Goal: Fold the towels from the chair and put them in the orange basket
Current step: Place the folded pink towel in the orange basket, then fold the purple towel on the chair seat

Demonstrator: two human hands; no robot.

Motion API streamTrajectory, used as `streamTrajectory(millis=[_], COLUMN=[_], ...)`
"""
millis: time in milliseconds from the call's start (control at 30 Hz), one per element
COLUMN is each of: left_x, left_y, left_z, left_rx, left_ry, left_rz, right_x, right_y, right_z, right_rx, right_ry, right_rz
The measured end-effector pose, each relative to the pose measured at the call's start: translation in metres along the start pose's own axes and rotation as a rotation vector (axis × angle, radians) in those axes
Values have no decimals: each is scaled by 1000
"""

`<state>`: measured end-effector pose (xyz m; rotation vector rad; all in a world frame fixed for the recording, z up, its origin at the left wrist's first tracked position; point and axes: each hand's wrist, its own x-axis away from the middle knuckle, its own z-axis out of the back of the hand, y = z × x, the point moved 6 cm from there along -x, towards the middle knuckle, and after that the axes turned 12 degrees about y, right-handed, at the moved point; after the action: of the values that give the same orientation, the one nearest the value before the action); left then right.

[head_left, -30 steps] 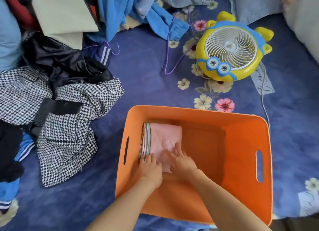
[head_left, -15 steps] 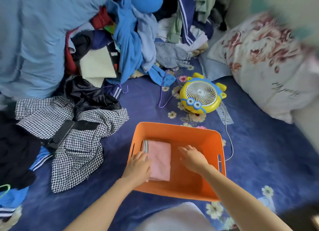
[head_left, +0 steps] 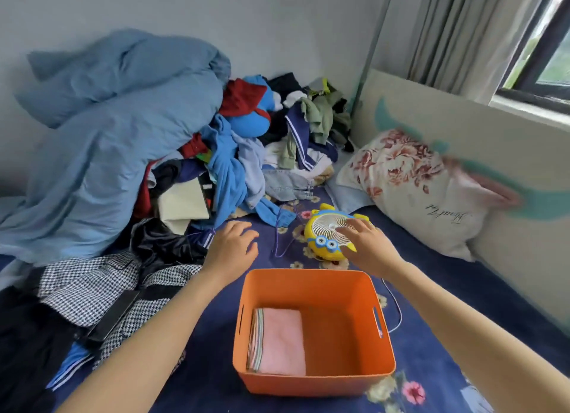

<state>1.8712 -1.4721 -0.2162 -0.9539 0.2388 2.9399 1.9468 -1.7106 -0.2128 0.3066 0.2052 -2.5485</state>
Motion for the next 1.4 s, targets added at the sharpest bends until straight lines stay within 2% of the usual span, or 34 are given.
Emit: streamTrajectory(millis=[200, 500, 733, 833, 967, 1167, 1400], left_x=[-19, 13, 19, 35, 72, 130, 209], left_y=[35, 98, 200, 267, 370, 522, 681], left_z=[20, -5, -20, -33, -56, -72, -71], left_rx=[89, 248, 322, 423, 489, 637, 797], left_ry=[111, 32, -55, -95, -237, -442, -637], left_rz=[-69, -78, -166, -165, -230, -460, -867], right_x=[39, 134, 229, 287, 382, 572, 762], right_y=[10, 59, 138, 174, 216, 242, 197], right_z=[45, 55, 80, 99, 120, 135, 145], right_rx=[18, 91, 70, 79, 87, 136, 205], right_ry=[102, 62, 132, 145, 124, 82, 132], right_rz=[-71, -245, -393, -472, -642, -1044, -1529])
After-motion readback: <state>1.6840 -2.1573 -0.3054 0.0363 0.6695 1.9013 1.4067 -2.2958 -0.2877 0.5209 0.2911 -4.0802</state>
